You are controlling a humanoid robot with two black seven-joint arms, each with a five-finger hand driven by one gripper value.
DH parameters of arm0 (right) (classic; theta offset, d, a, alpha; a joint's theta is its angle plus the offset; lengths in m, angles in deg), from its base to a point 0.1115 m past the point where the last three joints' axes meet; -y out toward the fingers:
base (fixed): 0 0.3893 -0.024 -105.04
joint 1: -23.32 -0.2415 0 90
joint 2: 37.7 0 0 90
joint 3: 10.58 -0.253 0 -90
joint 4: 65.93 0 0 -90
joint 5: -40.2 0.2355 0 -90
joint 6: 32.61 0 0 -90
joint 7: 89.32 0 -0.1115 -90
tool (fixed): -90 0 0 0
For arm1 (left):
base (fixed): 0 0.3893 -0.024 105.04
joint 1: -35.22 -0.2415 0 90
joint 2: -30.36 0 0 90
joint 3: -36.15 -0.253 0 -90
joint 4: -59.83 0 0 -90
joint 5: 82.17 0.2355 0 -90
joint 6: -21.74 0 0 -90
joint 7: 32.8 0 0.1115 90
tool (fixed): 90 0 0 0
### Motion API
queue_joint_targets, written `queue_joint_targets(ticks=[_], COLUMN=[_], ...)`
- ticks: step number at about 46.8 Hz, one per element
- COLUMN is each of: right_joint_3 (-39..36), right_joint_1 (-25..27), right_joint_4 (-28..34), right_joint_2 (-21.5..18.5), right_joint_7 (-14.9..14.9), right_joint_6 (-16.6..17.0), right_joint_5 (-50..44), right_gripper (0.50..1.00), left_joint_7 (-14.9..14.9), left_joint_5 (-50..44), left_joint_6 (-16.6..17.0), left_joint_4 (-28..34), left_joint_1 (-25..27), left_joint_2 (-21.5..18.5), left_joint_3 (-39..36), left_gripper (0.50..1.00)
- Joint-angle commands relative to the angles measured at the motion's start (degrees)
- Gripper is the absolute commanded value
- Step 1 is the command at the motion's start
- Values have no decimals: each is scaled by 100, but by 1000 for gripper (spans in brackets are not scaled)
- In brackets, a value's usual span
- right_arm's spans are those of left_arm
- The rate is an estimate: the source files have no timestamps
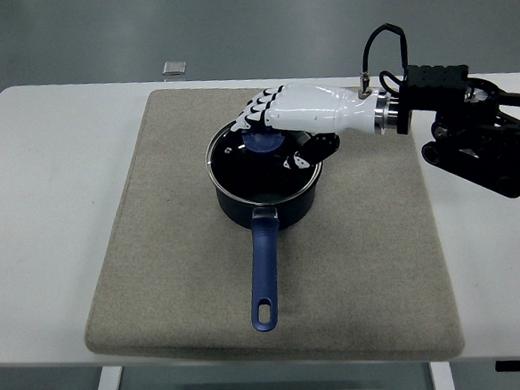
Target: Lift the pot lid and place it to the right of the pot.
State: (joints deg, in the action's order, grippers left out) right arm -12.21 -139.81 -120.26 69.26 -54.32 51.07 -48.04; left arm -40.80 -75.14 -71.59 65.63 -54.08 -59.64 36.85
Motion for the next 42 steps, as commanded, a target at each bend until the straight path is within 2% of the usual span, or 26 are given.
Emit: queue_joint_targets(ticks=[1, 25, 42], right_joint_3=[5, -4, 40], right_joint_1=[-8, -87, -333], right_joint_4=[1, 36, 36], right_joint_2=[0, 9, 26], right_joint_7=[0, 0, 0], right_joint_6=[9, 35, 61], right_joint_5=[0, 0, 0], right_gripper=[903, 903, 903], left_joint_7=[0, 0, 0], left_joint_5=[0, 0, 0], left_joint_6=[-1, -1, -1], left_joint_4=[0, 0, 0], left_joint_1=[0, 0, 0], left_joint_2=[0, 0, 0], left_joint_3=[0, 9, 9], left_gripper=[1000, 1000, 1000])
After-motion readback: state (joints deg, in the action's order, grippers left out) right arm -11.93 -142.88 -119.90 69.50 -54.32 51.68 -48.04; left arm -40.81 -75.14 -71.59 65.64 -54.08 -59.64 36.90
